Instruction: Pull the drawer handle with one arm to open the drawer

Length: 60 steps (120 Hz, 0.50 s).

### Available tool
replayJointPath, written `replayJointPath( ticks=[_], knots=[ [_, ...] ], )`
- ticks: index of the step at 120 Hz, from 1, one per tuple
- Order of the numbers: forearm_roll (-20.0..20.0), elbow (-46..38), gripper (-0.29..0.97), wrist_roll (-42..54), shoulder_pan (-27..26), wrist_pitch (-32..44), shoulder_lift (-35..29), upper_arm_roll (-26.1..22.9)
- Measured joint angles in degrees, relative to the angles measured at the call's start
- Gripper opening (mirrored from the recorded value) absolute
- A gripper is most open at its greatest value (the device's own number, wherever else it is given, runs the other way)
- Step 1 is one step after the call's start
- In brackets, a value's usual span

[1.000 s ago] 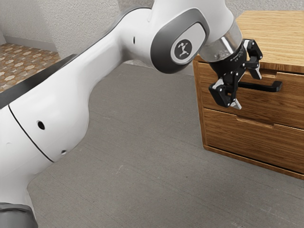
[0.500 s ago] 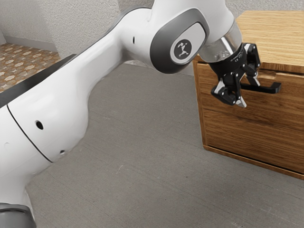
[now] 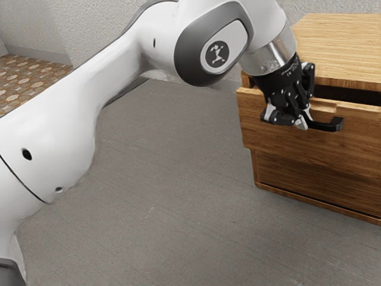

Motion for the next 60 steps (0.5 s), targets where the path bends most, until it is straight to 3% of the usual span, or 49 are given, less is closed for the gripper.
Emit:
replayJointPath(
  ticks=[60],
  knots=[
    [-0.19, -14.71, -0.11, -0.56, -0.82, 3.13, -9.83, -0.35]
  ],
)
